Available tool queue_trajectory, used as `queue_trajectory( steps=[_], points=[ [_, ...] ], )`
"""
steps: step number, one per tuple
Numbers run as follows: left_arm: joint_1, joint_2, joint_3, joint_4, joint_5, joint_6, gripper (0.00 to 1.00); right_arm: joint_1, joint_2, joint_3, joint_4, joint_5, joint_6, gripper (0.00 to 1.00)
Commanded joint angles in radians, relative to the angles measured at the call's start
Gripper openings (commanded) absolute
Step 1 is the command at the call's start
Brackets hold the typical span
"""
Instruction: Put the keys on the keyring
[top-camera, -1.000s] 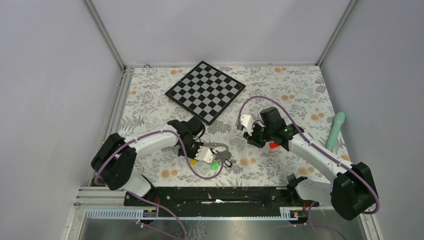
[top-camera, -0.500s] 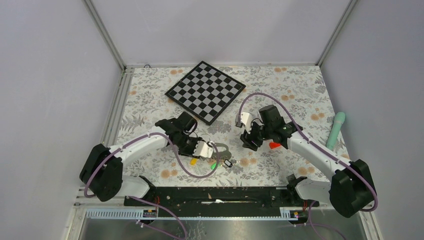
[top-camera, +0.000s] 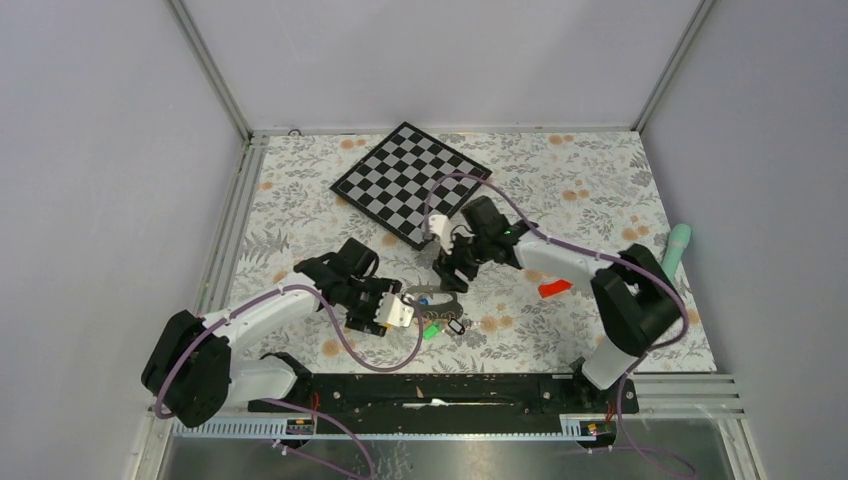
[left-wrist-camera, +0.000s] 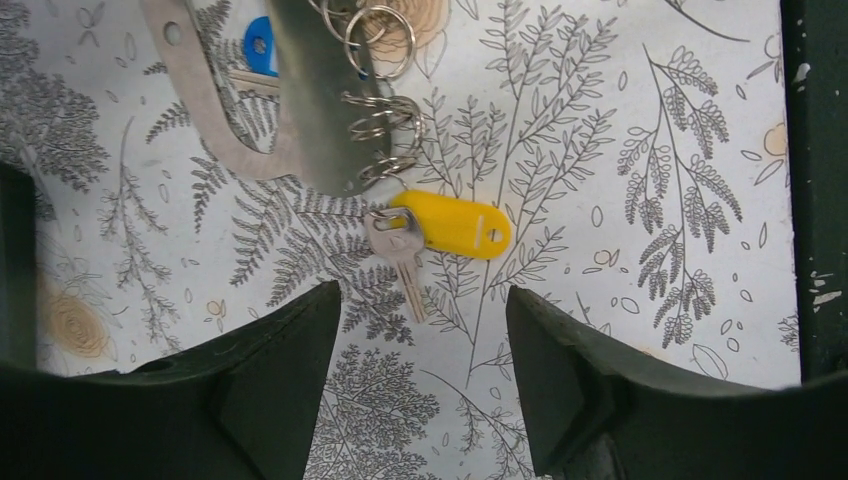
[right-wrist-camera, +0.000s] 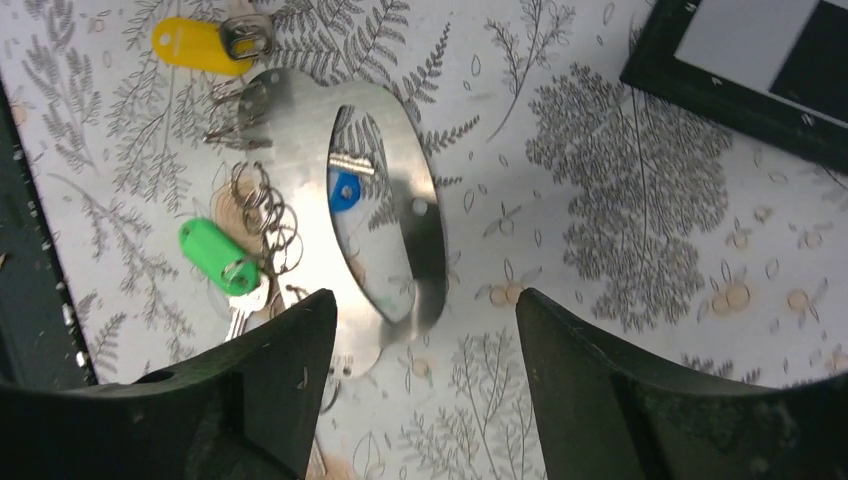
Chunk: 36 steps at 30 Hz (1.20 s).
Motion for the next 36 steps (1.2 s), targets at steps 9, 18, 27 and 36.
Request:
queue_trajectory(
  steps=[9, 18, 27, 36],
  points=[
    [0.003, -0.071, -0.059, -0.019, -0.084, 0.032, 0.70, 0.147, 0.245, 0.213, 0.001, 0.121, -0.014, 0.79],
    [0.004, -0.118, -0.092, -0.061, -0.140, 0.004, 0.70, 0.207, 0.348, 0.271, 0.010, 0.206, -0.049, 0.79],
    [0.003, -0.126, -0.096, -0.070, -0.128, -0.005, 0.70, 0.250, 0.381, 0.248, 0.031, 0.330, -0.077, 0.59],
    [0.000, -0.083, -0.052, -0.051, -0.045, 0.019, 0.70, 0.235, 0.264, 0.185, 0.021, 0.384, -0.113, 0.17]
  ],
)
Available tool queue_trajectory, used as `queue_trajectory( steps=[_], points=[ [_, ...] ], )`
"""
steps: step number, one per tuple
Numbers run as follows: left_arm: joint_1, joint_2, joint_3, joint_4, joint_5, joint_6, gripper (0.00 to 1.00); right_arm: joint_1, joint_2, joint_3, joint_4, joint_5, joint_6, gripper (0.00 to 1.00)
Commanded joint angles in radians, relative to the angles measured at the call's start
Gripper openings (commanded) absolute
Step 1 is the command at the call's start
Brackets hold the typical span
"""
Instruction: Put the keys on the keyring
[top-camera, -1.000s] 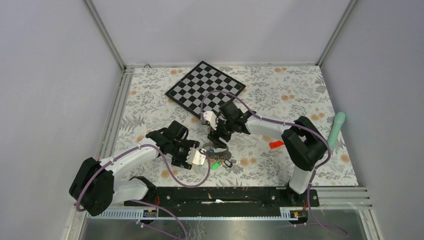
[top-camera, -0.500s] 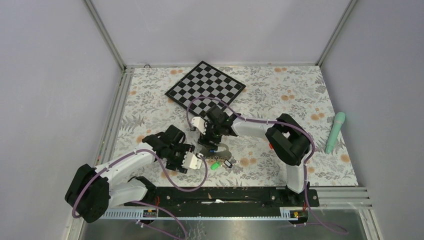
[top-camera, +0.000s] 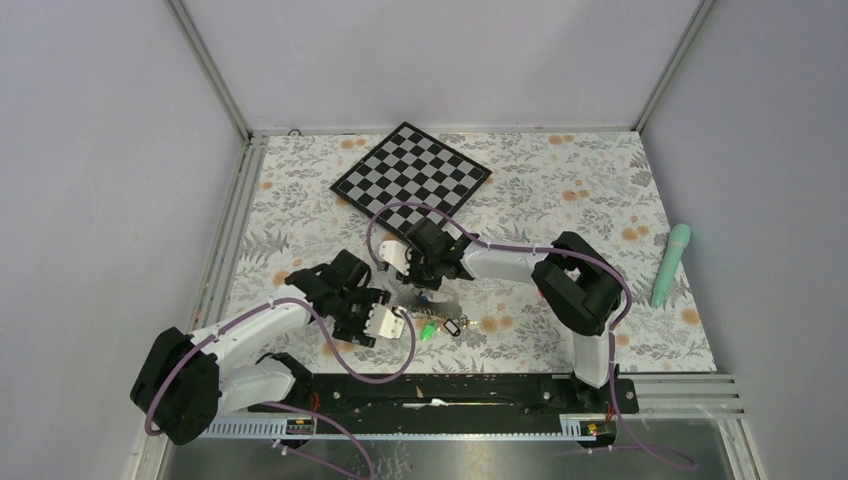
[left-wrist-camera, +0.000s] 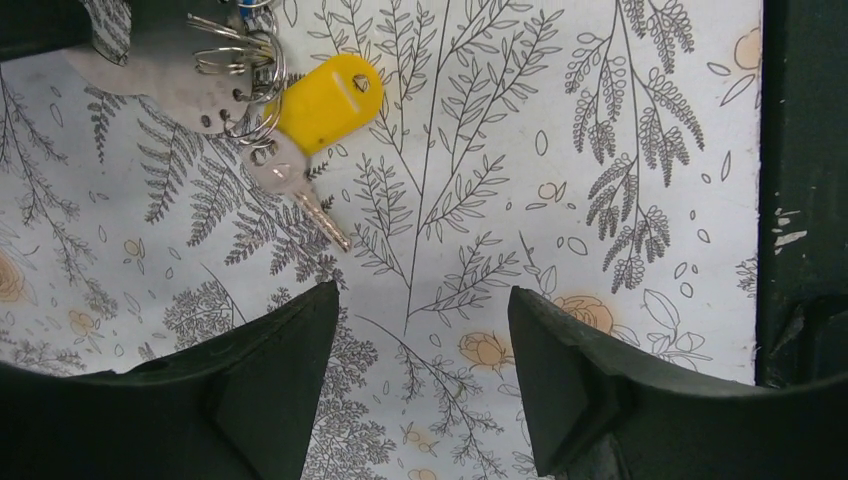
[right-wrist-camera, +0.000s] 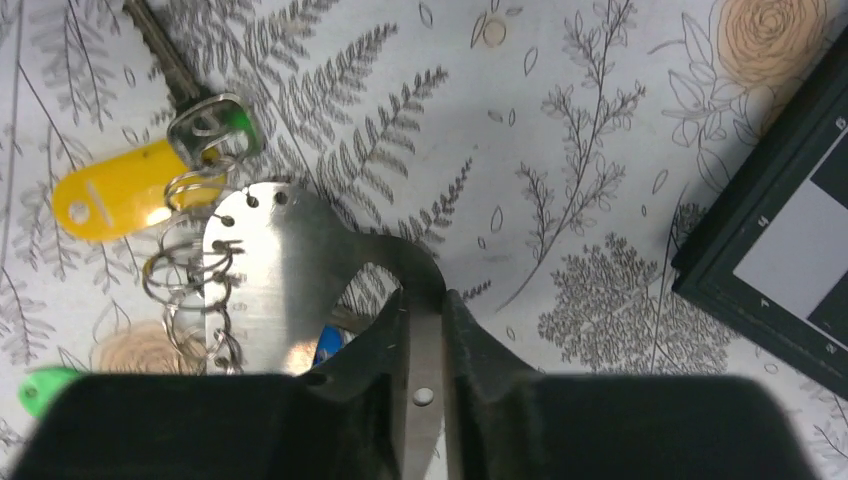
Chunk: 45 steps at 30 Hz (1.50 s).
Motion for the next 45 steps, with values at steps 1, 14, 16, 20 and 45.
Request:
queue_trajectory(
  steps=[1, 14, 16, 20, 45],
  points=[
    [0.000, 0.030, 0.045, 0.020, 0.079, 0.021, 0.70, -0.024, -0.077, -0.046, -0.034, 0.073, -0.030, 0.13],
    [-0.018, 0.195, 0.146, 0.232, 0.160, -0.140, 0.70, -0.129, -0.230, -0.169, -0.036, 0.016, -0.012, 0.00],
    [-0.019, 0.224, 0.174, 0.253, 0.191, -0.194, 0.70, -0.160, -0.259, -0.181, -0.036, -0.018, 0.010, 0.02],
    [-0.022, 0.273, 0.204, 0.273, 0.207, -0.244, 0.69, -0.225, -0.327, -0.206, -0.047, -0.056, 0.027, 0.04],
    [-0.055, 0.411, 0.277, 0.291, 0.134, -0.244, 0.10, -0.272, -0.419, -0.292, -0.049, -0.107, 0.039, 0.07]
  ],
)
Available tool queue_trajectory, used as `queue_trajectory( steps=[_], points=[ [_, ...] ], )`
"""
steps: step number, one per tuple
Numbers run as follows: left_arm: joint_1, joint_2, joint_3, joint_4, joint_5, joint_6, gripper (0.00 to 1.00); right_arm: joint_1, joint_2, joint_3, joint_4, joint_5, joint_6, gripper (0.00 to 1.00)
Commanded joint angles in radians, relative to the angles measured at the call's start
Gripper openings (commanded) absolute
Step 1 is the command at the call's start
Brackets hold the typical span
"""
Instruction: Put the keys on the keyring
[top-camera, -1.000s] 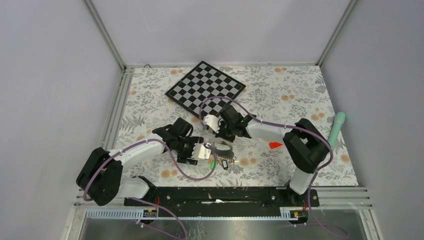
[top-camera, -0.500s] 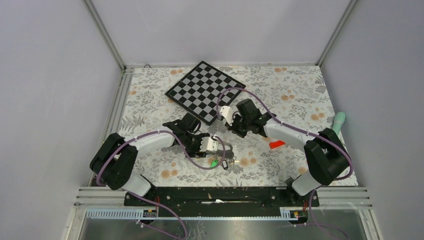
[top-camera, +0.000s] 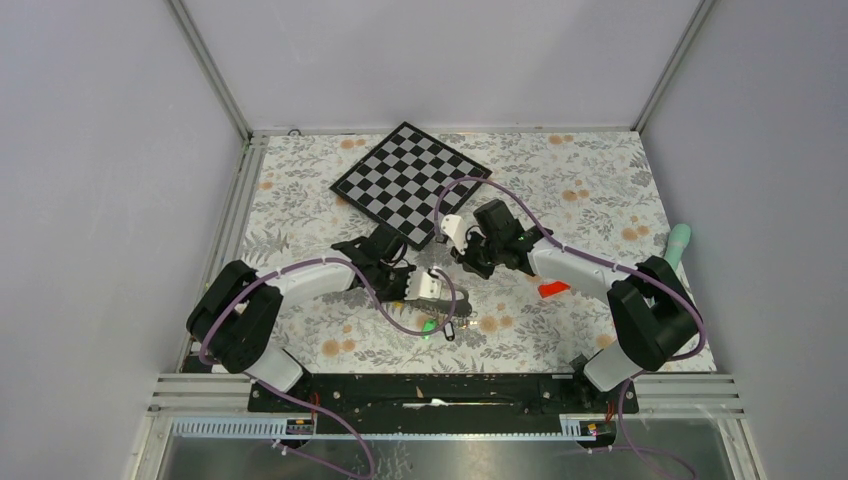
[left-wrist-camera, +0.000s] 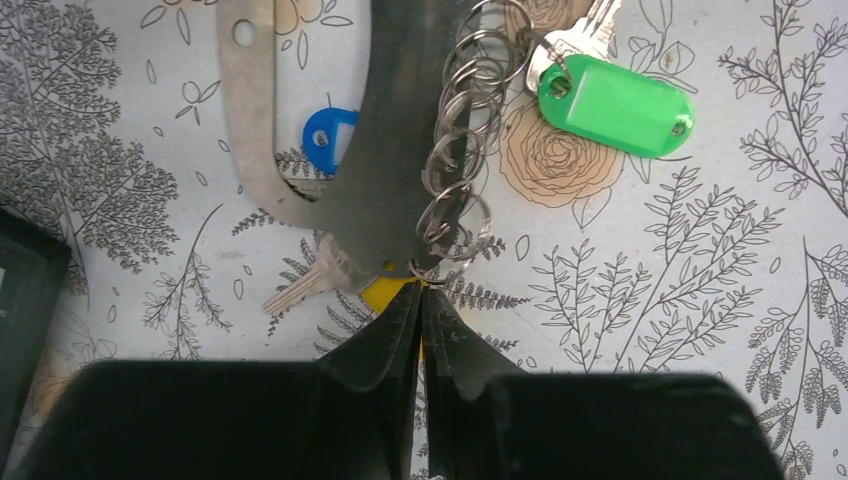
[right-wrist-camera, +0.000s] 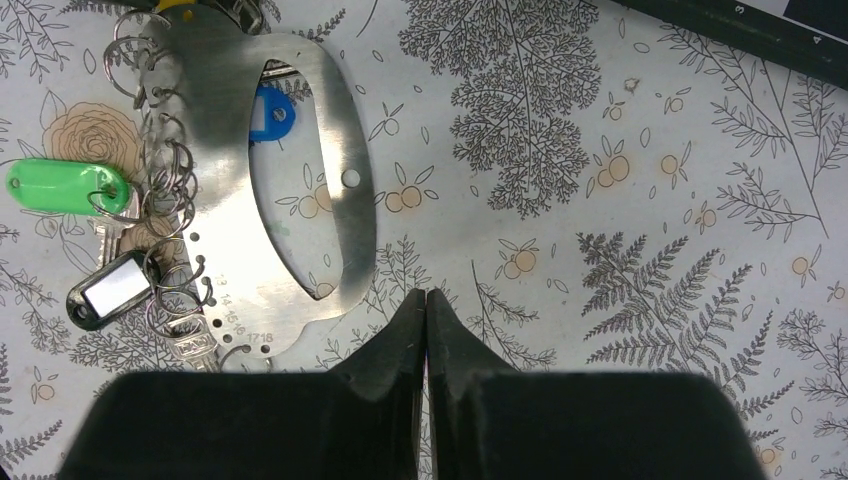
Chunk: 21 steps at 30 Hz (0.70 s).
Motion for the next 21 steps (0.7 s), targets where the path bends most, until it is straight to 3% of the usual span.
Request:
queue_trajectory(
  steps=[1, 5, 12, 18, 21],
  points=[
    [-0.004, -0.012, 0.065, 0.000, 0.020, -0.015, 0.08, -0.009, -0.034, -0.007, -0.007, -0.030, 0.011, 0.07],
    [-0.004, -0.028, 0.102, -0.051, 0.071, -0.018, 0.00, -0.011, -0.035, -0.008, -0.007, -0.033, 0.012, 0.07],
    [-0.003, -0.029, 0.122, -0.102, 0.092, -0.001, 0.01, -0.018, -0.047, -0.012, -0.007, -0.041, 0.012, 0.08],
    [-0.004, 0.003, 0.121, -0.142, -0.020, -0.044, 0.49, -0.025, -0.058, -0.020, -0.008, -0.041, 0.007, 0.08],
    [-0.003, 0.006, 0.096, -0.112, -0.044, -0.088, 0.62, -0.026, -0.056, -0.023, -0.008, -0.046, 0.007, 0.09]
  ],
)
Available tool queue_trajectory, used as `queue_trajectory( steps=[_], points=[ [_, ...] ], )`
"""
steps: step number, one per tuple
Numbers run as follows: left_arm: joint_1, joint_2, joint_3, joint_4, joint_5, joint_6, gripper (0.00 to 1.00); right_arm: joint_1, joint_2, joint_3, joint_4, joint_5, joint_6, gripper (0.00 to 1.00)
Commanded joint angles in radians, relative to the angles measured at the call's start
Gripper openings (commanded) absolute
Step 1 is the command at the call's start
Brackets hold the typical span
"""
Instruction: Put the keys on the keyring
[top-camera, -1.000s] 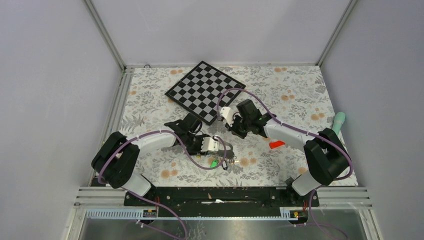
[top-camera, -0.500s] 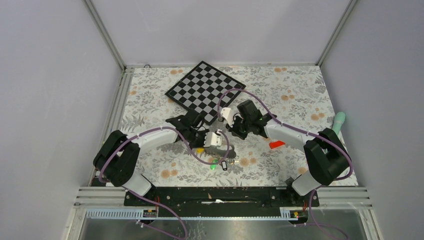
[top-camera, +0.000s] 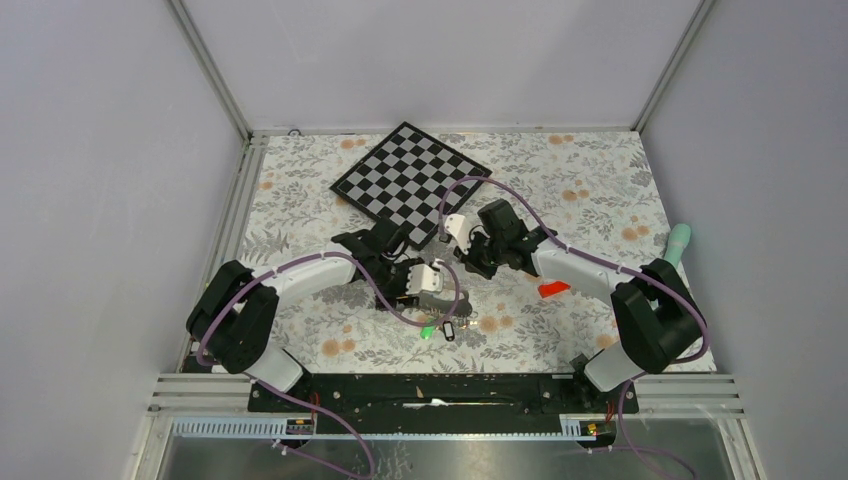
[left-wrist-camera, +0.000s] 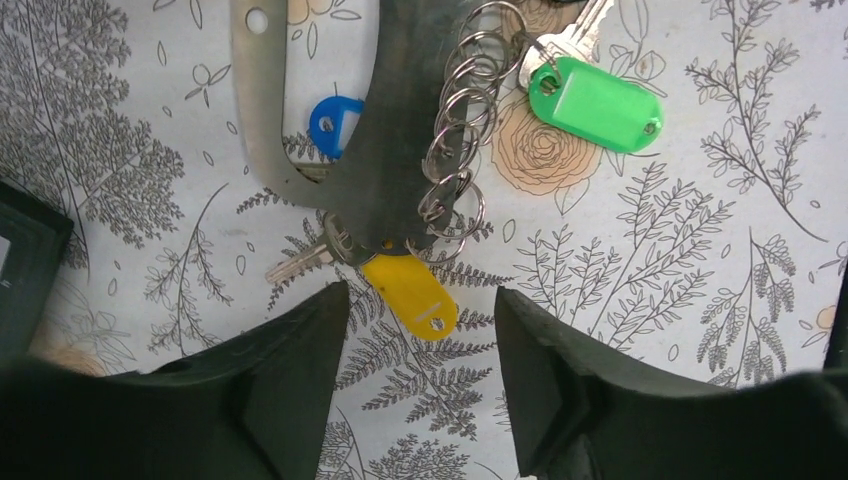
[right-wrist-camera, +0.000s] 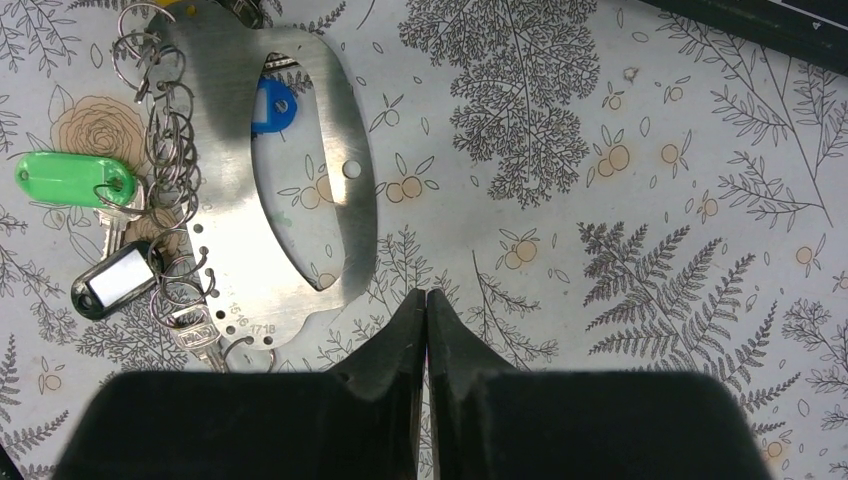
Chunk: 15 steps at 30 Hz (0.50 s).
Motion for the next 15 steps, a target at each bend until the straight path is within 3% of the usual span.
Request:
queue_trajectory(
  steps=[1, 12, 15],
  points=[
    [-0.003, 0.008, 0.000, 0.028, -0.054, -0.068, 0.64, -0.010, -0.034, -0.005, -0.007, -0.028, 0.005, 0.09],
    [-0.003, 0.103, -0.004, 0.058, -0.112, -0.126, 0.67, -0.012, -0.029, -0.002, -0.013, -0.043, 0.008, 0.09],
    [-0.003, 0.123, -0.004, 0.061, -0.120, -0.134, 0.61, -0.013, -0.030, -0.005, -0.013, -0.044, 0.011, 0.09]
  ],
)
